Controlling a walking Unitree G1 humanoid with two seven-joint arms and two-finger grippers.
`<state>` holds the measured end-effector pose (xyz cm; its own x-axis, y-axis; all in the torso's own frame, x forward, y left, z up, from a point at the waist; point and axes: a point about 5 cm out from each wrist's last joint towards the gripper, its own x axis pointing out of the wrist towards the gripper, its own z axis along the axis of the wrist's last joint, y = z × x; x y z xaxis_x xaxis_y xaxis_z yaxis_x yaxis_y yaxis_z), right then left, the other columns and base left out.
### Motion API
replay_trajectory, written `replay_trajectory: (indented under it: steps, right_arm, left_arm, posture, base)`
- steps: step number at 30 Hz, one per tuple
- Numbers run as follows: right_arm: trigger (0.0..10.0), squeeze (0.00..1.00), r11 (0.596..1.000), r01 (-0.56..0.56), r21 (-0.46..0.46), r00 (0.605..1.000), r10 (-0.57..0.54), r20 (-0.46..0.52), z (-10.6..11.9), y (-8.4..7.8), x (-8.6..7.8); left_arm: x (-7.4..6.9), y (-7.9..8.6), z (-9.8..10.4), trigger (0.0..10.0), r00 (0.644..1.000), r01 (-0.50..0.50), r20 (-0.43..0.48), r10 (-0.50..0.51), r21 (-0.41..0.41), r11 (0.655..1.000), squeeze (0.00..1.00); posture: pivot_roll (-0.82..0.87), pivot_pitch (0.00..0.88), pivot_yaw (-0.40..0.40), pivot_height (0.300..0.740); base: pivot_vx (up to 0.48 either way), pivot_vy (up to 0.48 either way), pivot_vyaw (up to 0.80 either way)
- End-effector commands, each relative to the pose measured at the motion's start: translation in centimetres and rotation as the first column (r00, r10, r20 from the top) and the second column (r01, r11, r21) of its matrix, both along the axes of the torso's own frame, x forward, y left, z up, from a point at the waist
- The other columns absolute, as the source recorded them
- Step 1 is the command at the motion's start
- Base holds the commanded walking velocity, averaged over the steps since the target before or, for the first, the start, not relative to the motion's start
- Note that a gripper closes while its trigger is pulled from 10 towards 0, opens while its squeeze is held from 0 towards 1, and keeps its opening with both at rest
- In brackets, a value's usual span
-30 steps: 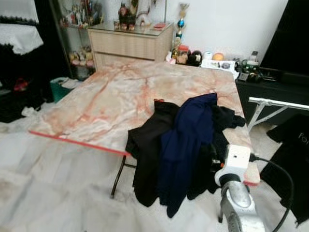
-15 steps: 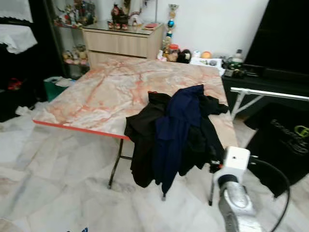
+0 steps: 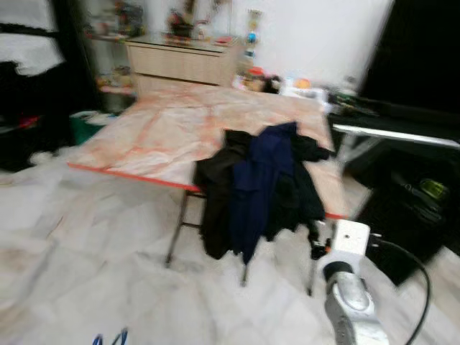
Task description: Hang hanger
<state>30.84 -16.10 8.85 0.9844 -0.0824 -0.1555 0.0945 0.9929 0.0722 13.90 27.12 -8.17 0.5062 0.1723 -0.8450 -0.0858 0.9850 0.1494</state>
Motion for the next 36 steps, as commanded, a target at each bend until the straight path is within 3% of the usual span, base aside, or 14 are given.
replay_trajectory:
  steps: [1,7,9,14,19,23,26,27,28,29,30,34,35,36]
  right_arm:
    - [10.0,0.00,1.000,0.007,-0.012,0.999,-0.007,-0.050,-0.9,-0.5,-0.2]
    - [10.0,0.00,0.999,-0.036,-0.037,0.995,0.033,-0.094,-1.5,-0.2,-0.1]
    - [10.0,0.00,0.997,-0.054,-0.050,0.993,0.049,-0.111,-1.7,-0.4,0.0]
    - [10.0,0.00,0.990,-0.119,-0.078,0.982,0.106,-0.155,-2.1,-0.5,0.3]
    - [10.0,0.00,0.957,-0.265,-0.119,0.952,0.240,-0.192,-1.9,0.7,1.3]
    - [10.0,0.00,0.895,-0.429,-0.122,0.888,0.393,-0.239,-2.2,1.8,1.1]
    - [10.0,0.00,0.847,-0.516,-0.125,0.842,0.475,-0.257,-2.4,2.3,0.7]
    - [10.0,0.00,0.750,-0.647,-0.139,0.750,0.593,-0.291,-2.6,3.0,0.2]
    - [10.0,0.00,0.713,-0.686,-0.143,0.716,0.628,-0.306,-2.7,3.2,0.0]
    - [10.0,0.00,0.713,-0.686,-0.143,0.716,0.628,-0.306,-2.7,3.2,0.0]
    - [10.0,0.00,0.640,-0.754,-0.152,0.647,0.682,-0.340,-2.9,3.5,-0.3]
    - [10.0,0.00,0.497,-0.851,-0.166,0.520,0.762,-0.385,-2.7,3.9,-0.6]
    - [10.0,0.00,0.435,-0.888,-0.150,0.457,0.798,-0.392,-2.5,4.3,-0.7]
    - [10.0,0.00,0.435,-0.888,-0.150,0.457,0.798,-0.392,-2.5,4.3,-0.7]
  left_arm:
    - [-0.6,-0.2,-0.3,10.0,1.000,0.011,-0.021,-0.011,0.013,1.000,0.00]
    - [-0.3,0.1,0.0,10.0,1.000,0.011,0.013,-0.011,0.043,0.999,0.00]
    - [4.6,1.1,2.8,10.0,0.975,0.074,0.204,-0.085,0.060,0.995,0.00]
    - [7.4,1.3,4.9,10.0,0.933,0.184,0.291,-0.212,0.121,0.975,0.00]
    - [10.9,0.7,7.5,10.0,0.839,0.411,0.307,-0.449,0.181,0.893,0.00]
    - [12.6,-0.5,9.2,10.0,0.673,0.646,0.229,-0.703,0.282,0.709,0.00]
    - [13.1,-1.2,10.1,10.0,0.581,0.731,0.211,-0.786,0.291,0.618,0.00]
    - [13.7,-2.3,11.1,10.0,0.462,0.817,0.187,-0.867,0.292,0.498,0.00]
    - [13.8,-2.7,11.4,10.0,0.419,0.842,0.177,-0.890,0.292,0.455,0.00]
    - [13.8,-2.7,11.4,10.0,0.419,0.842,0.177,-0.890,0.292,0.455,0.00]
    - [14.0,-3.6,11.8,10.0,0.353,0.880,0.171,-0.920,0.272,0.389,0.00]
    - [14.0,-5.7,12.5,10.0,0.221,0.939,0.162,-0.962,0.231,0.255,0.00]
    - [14.0,-6.5,12.8,10.0,0.168,0.956,0.160,-0.973,0.215,0.200,0.00]
    - [14.0,-6.5,12.8,10.0,0.168,0.956,0.160,-0.973,0.215,0.200,0.00]
  posture:
    - [0.13,0.000,-0.053,0.740]
    - [0.14,0.000,-0.070,0.740]
    - [0.14,0.000,-0.067,0.740]
    - [0.14,0.000,-0.077,0.740]
    - [0.14,0.000,-0.079,0.740]
    - [0.14,0.000,-0.074,0.740]
    - [0.14,0.000,-0.074,0.740]
    - [0.14,0.000,-0.076,0.740]
    - [0.14,0.000,-0.077,0.740]
    - [0.14,0.000,-0.077,0.740]
    - [0.13,0.000,-0.076,0.740]
    - [0.14,0.000,-0.087,0.740]
    - [0.14,0.000,-0.096,0.740]
    - [0.14,0.000,-0.096,0.740]
  base:
    - [0.000,0.000,0.00]
    - [0.000,0.000,0.00]
    - [0.000,0.000,0.00]
    - [0.000,0.000,0.00]
    - [0.000,0.000,0.00]
    - [0.000,0.000,0.00]
    - [0.000,0.000,0.00]
    - [0.000,0.000,0.00]
    - [0.000,0.000,0.00]
    - [0.000,0.000,0.00]
    - [0.000,0.000,0.00]
    - [0.000,0.000,0.00]
    - [0.000,0.000,0.00]
    - [0.000,0.000,0.00]
